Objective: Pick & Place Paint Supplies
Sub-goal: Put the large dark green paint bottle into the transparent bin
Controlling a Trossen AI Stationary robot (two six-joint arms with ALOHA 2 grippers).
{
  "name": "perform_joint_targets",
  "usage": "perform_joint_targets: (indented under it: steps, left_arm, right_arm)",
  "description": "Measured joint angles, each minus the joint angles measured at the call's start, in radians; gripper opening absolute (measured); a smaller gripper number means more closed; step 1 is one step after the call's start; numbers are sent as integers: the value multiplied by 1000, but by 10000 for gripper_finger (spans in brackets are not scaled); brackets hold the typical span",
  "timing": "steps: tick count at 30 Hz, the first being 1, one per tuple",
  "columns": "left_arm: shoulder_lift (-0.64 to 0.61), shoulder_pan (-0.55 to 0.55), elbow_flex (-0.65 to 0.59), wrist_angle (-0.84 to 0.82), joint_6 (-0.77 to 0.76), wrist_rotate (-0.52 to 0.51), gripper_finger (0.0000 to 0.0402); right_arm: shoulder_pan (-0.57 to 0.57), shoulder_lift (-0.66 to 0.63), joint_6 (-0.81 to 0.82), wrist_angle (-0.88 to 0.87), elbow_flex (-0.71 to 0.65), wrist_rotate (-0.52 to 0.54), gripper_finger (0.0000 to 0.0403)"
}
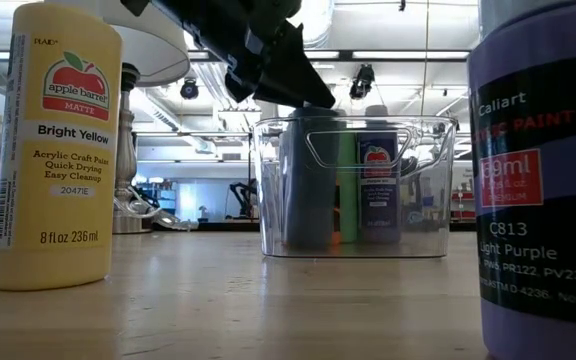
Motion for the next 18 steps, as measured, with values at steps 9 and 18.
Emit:
perform_joint_targets:
  steps: [9,18]
  left_arm:
    - [-8,14,-15,-24,-9,28,121]
    - [-55,20,-44,-69,-38,31,121]
  right_arm:
    - [0,-1,0,-1,-5,0,8]
    - [0,-1,0,0,-5,0,8]
